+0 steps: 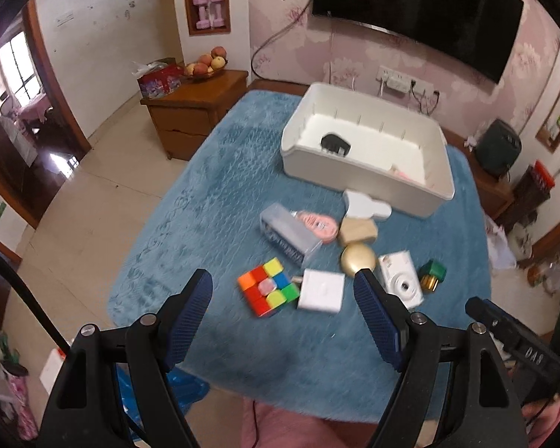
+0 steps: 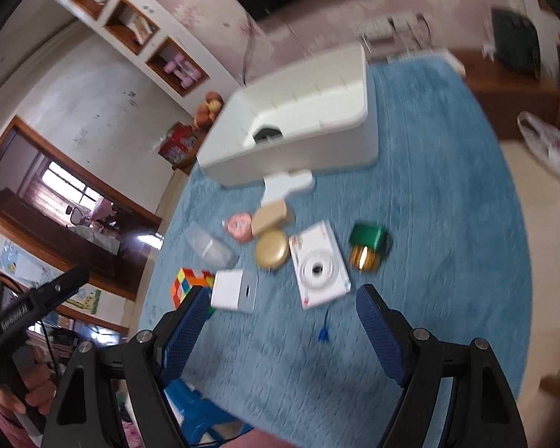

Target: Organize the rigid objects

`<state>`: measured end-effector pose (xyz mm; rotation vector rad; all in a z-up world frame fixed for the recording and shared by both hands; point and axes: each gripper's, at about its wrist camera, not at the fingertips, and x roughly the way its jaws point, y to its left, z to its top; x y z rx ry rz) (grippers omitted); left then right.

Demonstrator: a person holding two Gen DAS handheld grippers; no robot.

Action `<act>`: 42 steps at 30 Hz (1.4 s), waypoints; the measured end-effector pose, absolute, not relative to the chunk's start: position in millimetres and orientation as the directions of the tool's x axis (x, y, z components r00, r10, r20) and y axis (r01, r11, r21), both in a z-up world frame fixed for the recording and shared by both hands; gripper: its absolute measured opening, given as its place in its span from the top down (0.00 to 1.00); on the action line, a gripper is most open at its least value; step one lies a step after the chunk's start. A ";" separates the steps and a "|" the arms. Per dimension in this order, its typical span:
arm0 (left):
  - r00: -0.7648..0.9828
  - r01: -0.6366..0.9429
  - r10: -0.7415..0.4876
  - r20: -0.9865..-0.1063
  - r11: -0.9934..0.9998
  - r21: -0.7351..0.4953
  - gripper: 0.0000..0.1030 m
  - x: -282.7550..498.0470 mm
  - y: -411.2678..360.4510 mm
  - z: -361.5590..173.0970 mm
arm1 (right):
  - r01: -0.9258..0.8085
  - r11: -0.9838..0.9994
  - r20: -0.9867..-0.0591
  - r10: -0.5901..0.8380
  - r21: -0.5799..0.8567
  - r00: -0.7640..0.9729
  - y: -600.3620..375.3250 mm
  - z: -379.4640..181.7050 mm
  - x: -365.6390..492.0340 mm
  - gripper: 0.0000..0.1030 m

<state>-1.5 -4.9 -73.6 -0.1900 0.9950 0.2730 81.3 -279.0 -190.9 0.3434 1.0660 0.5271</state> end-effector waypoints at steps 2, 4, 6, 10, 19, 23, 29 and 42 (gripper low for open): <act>0.492 -0.287 0.130 -0.861 0.958 -0.019 0.22 -1.8 -2.7 -80.5 | -0.216 0.828 -0.755 0.561 0.518 0.339 -277.3 -198.6 79.8 0.21; 0.463 -0.250 0.119 -0.878 0.968 -0.001 0.22 0.8 -0.6 -88.6 | -0.195 0.828 -0.767 0.560 0.526 0.313 -274.7 -204.3 78.5 0.21; 0.431 -0.215 0.114 -0.895 0.976 0.021 0.22 3.7 0.9 -95.8 | -0.169 0.820 -0.769 0.571 0.546 0.286 -272.3 -209.5 78.4 0.21; 0.353 -0.132 0.061 -0.934 0.991 0.015 0.21 11.8 4.2 -114.6 | -0.094 0.805 -0.770 0.589 0.585 0.245 -267.3 -221.3 83.1 0.21; 0.181 0.050 -0.017 -0.983 0.999 -0.008 0.21 43.6 3.9 -150.0 | 0.175 0.786 -0.802 0.557 0.593 0.214 -264.7 -251.4 100.4 0.19; 0.100 0.133 -0.034 -0.994 0.991 -0.020 0.21 60.0 3.8 -165.5 | 0.306 0.753 -0.813 0.539 0.582 0.219 -264.9 -263.1 107.7 0.17; 0.010 0.267 -0.029 -1.000 0.963 -0.025 0.21 80.7 5.6 -186.4 | 0.443 0.704 -0.830 0.501 0.555 0.244 -260.6 -272.0 118.5 0.08; -0.104 0.471 -0.035 -0.994 0.878 -0.080 0.21 101.6 -5.2 -220.7 | 0.714 0.543 -0.883 0.405 0.442 0.239 -256.5 -297.1 146.0 0.07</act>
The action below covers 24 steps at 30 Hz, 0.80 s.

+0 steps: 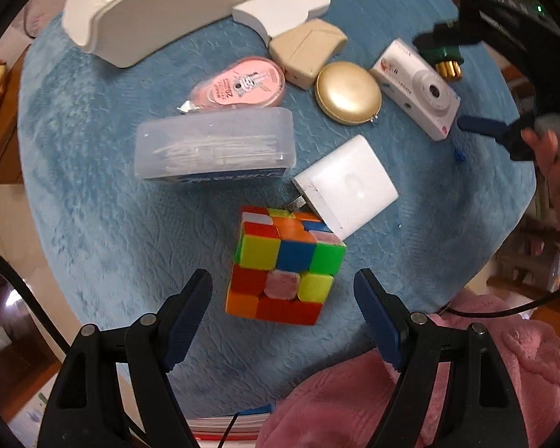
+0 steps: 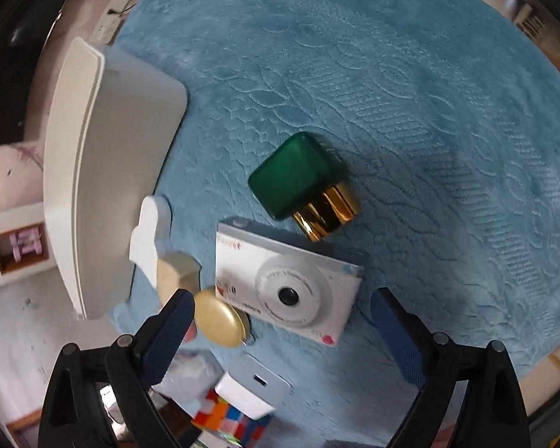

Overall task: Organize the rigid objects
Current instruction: 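Grasp the Rubik's cube with the left tool while the right tool grasps the white toy photo device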

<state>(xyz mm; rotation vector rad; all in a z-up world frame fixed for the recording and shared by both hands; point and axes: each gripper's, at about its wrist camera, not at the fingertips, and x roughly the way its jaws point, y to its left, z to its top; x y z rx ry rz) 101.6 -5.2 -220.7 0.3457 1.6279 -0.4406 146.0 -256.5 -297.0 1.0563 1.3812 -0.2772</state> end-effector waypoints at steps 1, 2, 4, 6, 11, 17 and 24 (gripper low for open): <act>-0.116 0.470 -0.038 -0.992 0.878 -0.089 0.21 103.2 -5.0 -223.6 | 0.722 0.538 -0.886 0.399 0.435 0.237 -255.8 -298.0 147.8 0.07; -0.131 0.470 -0.047 -0.990 0.877 -0.103 0.21 106.1 -3.6 -225.9 | 0.732 0.530 -0.889 0.392 0.427 0.235 -255.0 -299.0 149.7 0.07; -0.153 0.473 -0.062 -0.986 0.872 -0.128 0.21 107.9 -3.6 -230.0 | 0.752 0.523 -0.900 0.375 0.402 0.220 -252.4 -301.4 153.7 0.07; -0.162 0.481 -0.063 -0.985 0.866 -0.134 0.22 108.8 -4.4 -232.8 | 0.768 0.521 -0.912 0.357 0.373 0.201 -250.3 -304.2 157.2 0.07; -0.220 0.443 -0.105 -0.970 0.875 -0.195 0.23 115.7 -3.6 -238.3 | 0.802 0.509 -0.933 0.325 0.313 0.157 -243.2 -313.0 162.6 0.07; -0.246 0.404 -0.125 -0.961 0.888 -0.219 0.32 117.1 3.5 -241.6 | 0.815 0.535 -0.961 0.264 0.221 0.088 -222.1 -315.0 180.7 0.07; -0.250 0.412 -0.127 -0.960 0.883 -0.224 0.32 128.7 12.1 -235.7 | 0.805 0.577 -0.979 0.205 0.135 0.018 -196.3 -325.4 202.8 0.02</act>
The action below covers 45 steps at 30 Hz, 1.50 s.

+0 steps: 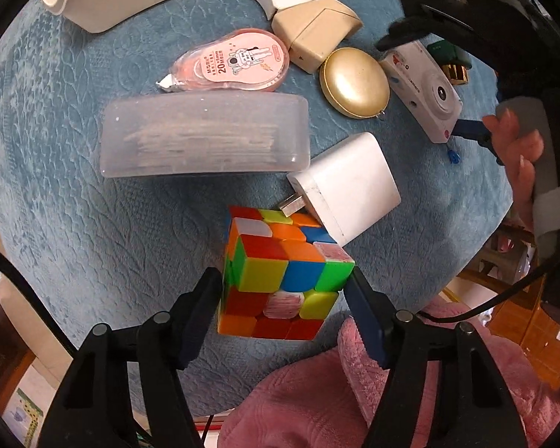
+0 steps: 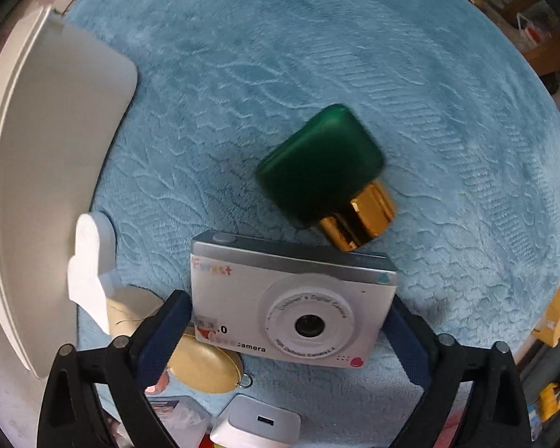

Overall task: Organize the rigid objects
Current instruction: 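Grasp the Rubik's cube with the left tool while the right tool grasps the white toy photo device, then carry the Rubik's cube and white toy photo device over the white tray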

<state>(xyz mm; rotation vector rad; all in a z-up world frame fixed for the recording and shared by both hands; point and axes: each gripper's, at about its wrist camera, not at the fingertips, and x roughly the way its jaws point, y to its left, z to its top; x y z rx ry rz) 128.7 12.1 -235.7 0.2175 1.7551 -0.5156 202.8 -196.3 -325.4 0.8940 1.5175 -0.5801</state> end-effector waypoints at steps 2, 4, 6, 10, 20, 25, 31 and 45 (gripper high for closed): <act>-0.249 0.416 -0.123 -0.961 0.882 -0.221 0.32 128.4 13.3 -235.3 | 0.788 0.606 -0.981 0.193 0.108 -0.014 -186.5 -326.4 212.2 0.01; -0.248 0.412 -0.120 -0.961 0.885 -0.217 0.32 124.9 7.7 -238.3 | 0.763 0.642 -0.983 0.177 0.077 -0.050 -179.2 -329.6 219.3 0.01; -0.247 0.408 -0.119 -0.962 0.887 -0.215 0.32 121.1 3.7 -239.8 | 0.758 0.649 -0.986 0.160 0.066 -0.052 -174.2 -330.6 222.4 0.01; -0.247 0.392 -0.127 -0.961 0.894 -0.219 0.32 119.4 4.6 -242.1 | 0.746 0.663 -0.990 0.135 0.055 -0.047 -163.0 -326.3 222.7 0.04; -0.296 0.265 -0.216 -0.931 0.917 -0.297 0.33 123.1 34.3 -243.3 | 0.712 0.690 -0.986 0.165 0.127 0.016 -163.5 -314.1 183.6 0.05; -0.306 0.188 -0.287 -0.908 0.917 -0.353 0.37 118.4 59.8 -243.4 | 0.720 0.678 -0.973 0.231 0.145 -0.022 -166.3 -320.9 154.6 0.05; -0.286 0.090 -0.337 -0.897 0.922 -0.375 0.38 112.8 96.6 -241.2 | 0.700 0.701 -0.965 0.254 0.135 -0.069 -165.4 -322.0 120.8 0.05; -0.150 -0.116 -0.407 -0.901 0.912 -0.392 0.38 112.5 169.4 -190.7 | 0.551 0.773 -0.908 0.414 0.315 -0.063 -131.4 -284.6 86.9 0.78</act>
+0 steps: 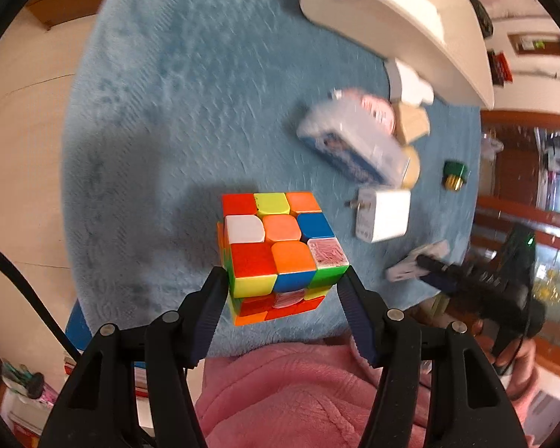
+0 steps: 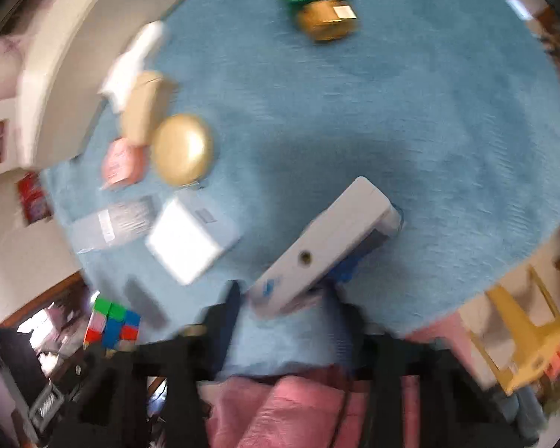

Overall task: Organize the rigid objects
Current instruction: 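Carry the Rubik's cube and white toy photo device over the white tray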

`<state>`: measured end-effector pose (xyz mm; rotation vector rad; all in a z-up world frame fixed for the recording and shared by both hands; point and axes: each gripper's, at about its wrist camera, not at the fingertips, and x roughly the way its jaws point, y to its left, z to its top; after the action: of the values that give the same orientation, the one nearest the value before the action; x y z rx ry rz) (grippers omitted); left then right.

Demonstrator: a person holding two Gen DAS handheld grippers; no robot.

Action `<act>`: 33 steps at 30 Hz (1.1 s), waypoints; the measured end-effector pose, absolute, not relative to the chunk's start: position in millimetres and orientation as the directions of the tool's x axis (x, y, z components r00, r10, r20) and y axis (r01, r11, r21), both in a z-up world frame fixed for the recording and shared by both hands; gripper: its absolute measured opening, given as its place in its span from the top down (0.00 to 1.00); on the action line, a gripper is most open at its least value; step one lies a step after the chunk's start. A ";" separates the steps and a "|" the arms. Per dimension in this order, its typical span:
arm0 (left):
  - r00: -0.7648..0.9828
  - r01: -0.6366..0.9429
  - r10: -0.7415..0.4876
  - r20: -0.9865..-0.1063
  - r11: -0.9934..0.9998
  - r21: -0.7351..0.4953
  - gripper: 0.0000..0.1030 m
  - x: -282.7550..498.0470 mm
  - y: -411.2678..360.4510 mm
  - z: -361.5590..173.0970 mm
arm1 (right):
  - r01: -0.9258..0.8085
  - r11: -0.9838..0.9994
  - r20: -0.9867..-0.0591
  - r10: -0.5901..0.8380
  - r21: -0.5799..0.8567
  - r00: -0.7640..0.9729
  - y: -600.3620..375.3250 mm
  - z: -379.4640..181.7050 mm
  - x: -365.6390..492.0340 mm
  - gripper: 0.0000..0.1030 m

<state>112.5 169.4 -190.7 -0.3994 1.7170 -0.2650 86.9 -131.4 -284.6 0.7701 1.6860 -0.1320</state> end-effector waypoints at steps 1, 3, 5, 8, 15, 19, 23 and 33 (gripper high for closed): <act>-0.136 -0.122 -0.408 -0.903 0.911 -0.393 0.38 114.2 171.5 -187.0 | 0.538 0.785 -0.910 0.408 0.307 -0.076 -128.6 -284.7 88.0 0.79; -0.099 -0.135 -0.412 -0.906 0.907 -0.398 0.38 120.3 176.7 -177.1 | 0.522 0.800 -0.916 0.392 0.295 -0.082 -128.0 -283.2 87.7 0.86; -0.065 -0.141 -0.412 -0.909 0.906 -0.400 0.38 124.2 174.1 -169.6 | 0.517 0.795 -0.908 0.412 0.317 -0.075 -120.5 -286.4 87.6 0.86; -0.021 -0.140 -0.404 -0.915 0.907 -0.397 0.38 128.4 180.0 -157.3 | 0.532 0.773 -0.899 0.436 0.345 -0.051 -135.2 -285.1 80.6 0.85; 0.015 -0.153 -0.384 -0.923 0.912 -0.382 0.38 136.0 179.5 -147.4 | 0.636 0.694 -0.886 0.462 0.337 -0.034 -180.6 -300.6 62.3 0.39; 0.020 -0.142 -0.371 -0.929 0.918 -0.370 0.38 138.5 180.0 -142.6 | 0.707 0.627 -0.873 0.488 0.327 -0.030 -188.2 -318.1 56.1 0.39; 0.024 -0.127 -0.367 -0.930 0.922 -0.366 0.38 142.0 177.6 -139.2 | 0.748 0.584 -0.874 0.486 0.316 -0.010 -188.2 -330.5 72.9 0.39; 0.002 -0.101 -0.361 -0.932 0.928 -0.360 0.38 145.0 173.2 -140.5 | 0.776 0.580 -0.898 0.438 0.249 -0.039 -162.3 -348.5 89.9 0.36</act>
<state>145.0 173.2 -140.5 -0.3697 1.5662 -0.2114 89.9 -162.3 -348.5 1.0231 1.6711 -0.3697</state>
